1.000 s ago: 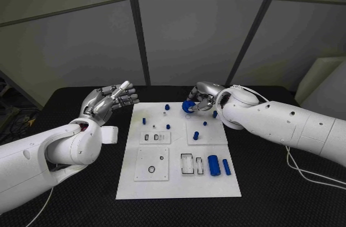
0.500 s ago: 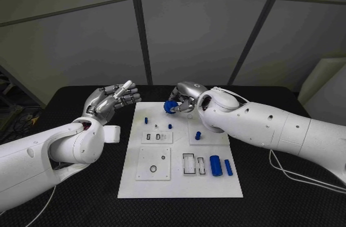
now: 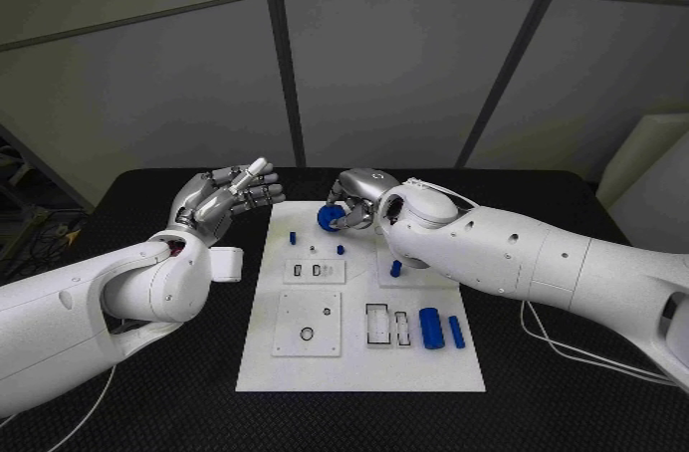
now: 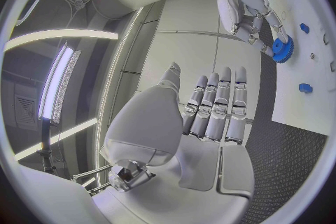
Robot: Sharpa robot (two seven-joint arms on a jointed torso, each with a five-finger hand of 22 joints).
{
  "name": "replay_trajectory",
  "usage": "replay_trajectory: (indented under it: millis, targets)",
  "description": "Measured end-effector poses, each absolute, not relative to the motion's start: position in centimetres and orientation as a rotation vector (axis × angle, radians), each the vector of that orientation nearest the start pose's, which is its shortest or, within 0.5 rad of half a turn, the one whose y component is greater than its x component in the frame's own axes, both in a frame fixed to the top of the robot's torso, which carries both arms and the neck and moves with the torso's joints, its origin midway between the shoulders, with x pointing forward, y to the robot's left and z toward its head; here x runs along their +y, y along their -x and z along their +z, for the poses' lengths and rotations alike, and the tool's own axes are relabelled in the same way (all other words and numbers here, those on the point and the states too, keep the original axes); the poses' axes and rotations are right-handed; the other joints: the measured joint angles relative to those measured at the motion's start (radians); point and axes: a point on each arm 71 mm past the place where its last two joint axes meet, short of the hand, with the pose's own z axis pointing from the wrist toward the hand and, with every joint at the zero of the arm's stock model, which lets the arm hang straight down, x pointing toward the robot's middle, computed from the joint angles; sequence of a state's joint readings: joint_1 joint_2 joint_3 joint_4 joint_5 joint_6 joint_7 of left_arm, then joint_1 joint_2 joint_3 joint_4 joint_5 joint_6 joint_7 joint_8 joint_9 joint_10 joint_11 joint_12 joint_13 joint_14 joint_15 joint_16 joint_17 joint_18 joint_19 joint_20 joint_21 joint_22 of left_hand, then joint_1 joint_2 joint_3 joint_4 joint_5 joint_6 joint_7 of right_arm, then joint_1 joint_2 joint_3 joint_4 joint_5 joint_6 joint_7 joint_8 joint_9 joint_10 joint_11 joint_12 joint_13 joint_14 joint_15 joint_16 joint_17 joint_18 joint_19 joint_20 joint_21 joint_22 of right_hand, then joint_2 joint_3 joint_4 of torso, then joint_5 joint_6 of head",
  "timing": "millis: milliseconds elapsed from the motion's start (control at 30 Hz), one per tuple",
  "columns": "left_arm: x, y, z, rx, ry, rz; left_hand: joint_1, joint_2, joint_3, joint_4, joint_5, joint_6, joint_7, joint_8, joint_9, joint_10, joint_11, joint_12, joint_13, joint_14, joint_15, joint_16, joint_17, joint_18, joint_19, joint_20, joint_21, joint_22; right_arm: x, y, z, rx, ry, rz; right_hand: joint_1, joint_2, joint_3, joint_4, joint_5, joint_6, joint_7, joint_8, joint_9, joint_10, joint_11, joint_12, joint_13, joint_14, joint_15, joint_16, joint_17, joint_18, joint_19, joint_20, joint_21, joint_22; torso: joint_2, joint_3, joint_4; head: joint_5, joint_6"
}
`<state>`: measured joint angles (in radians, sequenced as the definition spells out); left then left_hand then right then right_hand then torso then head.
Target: Assemble the parts on the task board
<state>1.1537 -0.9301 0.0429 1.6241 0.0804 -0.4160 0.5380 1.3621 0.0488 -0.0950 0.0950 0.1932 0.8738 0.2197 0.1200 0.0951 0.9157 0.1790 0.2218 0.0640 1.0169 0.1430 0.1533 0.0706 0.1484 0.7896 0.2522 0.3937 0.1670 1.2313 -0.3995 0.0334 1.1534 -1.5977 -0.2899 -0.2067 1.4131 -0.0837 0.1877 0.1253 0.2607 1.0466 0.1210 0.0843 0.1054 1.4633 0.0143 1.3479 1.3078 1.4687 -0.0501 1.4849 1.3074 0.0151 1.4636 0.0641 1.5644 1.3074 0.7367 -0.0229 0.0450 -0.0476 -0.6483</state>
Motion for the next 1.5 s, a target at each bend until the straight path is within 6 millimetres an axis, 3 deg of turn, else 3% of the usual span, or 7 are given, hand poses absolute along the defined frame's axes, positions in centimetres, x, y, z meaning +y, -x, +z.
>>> replay_trajectory:
  millis: [100,667,1000,1067,1200,1233,1500]
  targets:
    - [23.4,-47.6,-15.5,1.166,1.166,-1.57,0.0,0.0,0.0,0.0,0.0,0.0,0.0,0.0,0.0,0.0,0.0,0.0,0.0,0.0,0.0,0.0,0.0,0.054,0.0,0.0,0.0,0.0,-7.4,-55.0,-16.2,1.568,0.229,0.571,0.0,-0.001,0.0,0.0,0.0,0.0,0.0,0.0,0.0,0.0,0.0,0.0,0.0,0.0,0.0,0.0,0.0,0.0,0.0,0.0,0.0,0.0,0.0,0.0003,-0.0012,0.001,-0.001]
    - [23.4,-47.6,-15.5,1.166,1.166,-1.57,0.0,0.0,0.003,-0.003,0.0,0.004,0.004,0.0,-0.001,0.0,0.0,-0.006,0.0,0.0,0.0,-0.006,0.0,0.052,0.0,0.0,0.0,-0.002,-7.4,-55.5,-16.8,1.612,0.246,0.524,-0.078,-0.023,-0.015,0.01,-0.062,-0.128,0.006,-0.021,-0.028,-0.024,0.023,-0.059,0.0,-0.001,0.008,0.0,0.0,0.0,0.004,0.004,0.0,0.0,0.0,0.001,-0.002,0.0,-0.005]
    - [23.4,-47.6,-15.5,1.166,1.167,-1.569,0.0,0.0,0.0,-0.006,0.0,0.004,0.004,0.0,-0.001,0.0,0.0,-0.006,0.0,0.0,0.0,-0.006,-0.001,0.052,0.0,0.0,0.0,-0.002,-7.4,-55.5,-17.0,1.633,0.252,0.511,-0.137,-0.063,-0.056,0.114,-0.122,-0.185,0.016,-0.021,-0.041,-0.029,0.029,-0.071,0.0,-0.004,0.018,0.0,0.0,0.0,0.002,0.016,0.0,0.0,0.0,0.001,-0.002,0.0,-0.007]
    - [23.5,-47.6,-15.5,1.166,1.167,-1.568,0.0,0.0,0.0,-0.006,0.0,0.004,0.004,0.0,-0.001,0.0,0.0,-0.006,0.0,0.0,0.0,-0.006,-0.001,-0.003,0.0,0.0,0.0,-0.002,-7.4,-55.5,-17.0,1.639,0.253,0.509,-0.137,-0.063,-0.056,0.132,-0.122,-0.169,0.016,-0.021,-0.039,-0.029,0.029,-0.071,0.0,-0.004,0.018,0.0,0.0,0.0,0.002,0.016,0.0,0.0,0.0,0.001,-0.002,0.0,-0.007]
    - [23.5,-47.6,-15.5,1.166,1.167,-1.568,0.0,0.0,0.0,-0.006,0.0,0.004,0.004,-0.004,-0.001,0.0,0.0,-0.006,0.0,0.0,0.0,-0.006,-0.001,0.006,0.0,0.0,0.0,-0.003,-7.8,-55.6,-17.1,1.645,0.25,0.505,-0.141,-0.059,-0.054,0.15,-0.122,-0.163,0.013,-0.021,-0.038,-0.029,0.029,-0.064,0.0,-0.004,0.018,0.0,0.0,0.0,0.002,0.016,0.0,0.0,0.0,0.001,-0.002,0.0,-0.006]
    - [23.5,-47.6,-15.5,1.166,1.167,-1.567,0.0,0.0,0.0,-0.006,0.0,0.004,0.004,-0.006,-0.002,0.0,0.0,-0.006,0.0,0.0,0.0,-0.006,-0.001,0.054,0.0,0.0,0.0,-0.003,-8.0,-55.5,-17.1,1.643,0.245,0.507,-0.141,-0.059,-0.053,0.154,-0.116,-0.163,0.013,-0.021,-0.038,-0.025,0.033,-0.056,0.0,-0.004,0.018,0.0,0.0,0.0,0.002,0.016,0.0,0.0,0.0,0.0011,-0.002,0.0,-0.006]
    - [23.8,-47.7,-15.5,1.164,1.168,-1.561,0.0,0.0,0.0,-0.006,0.0,0.004,0.004,-0.006,-0.002,0.0,0.0,-0.006,0.0,0.0,0.0,-0.006,-0.001,0.052,0.0,0.0,0.0,-0.003,-12.2,-54.6,-16.3,1.555,0.155,0.617,-0.139,-0.058,-0.053,0.156,-0.107,-0.156,0.012,-0.021,-0.038,-0.02,0.034,-0.043,0.0,-0.004,0.018,-0.006,0.001,0.0,0.002,0.016,0.0,0.0,0.0,0.0029,-0.0058,-0.001,0.005]
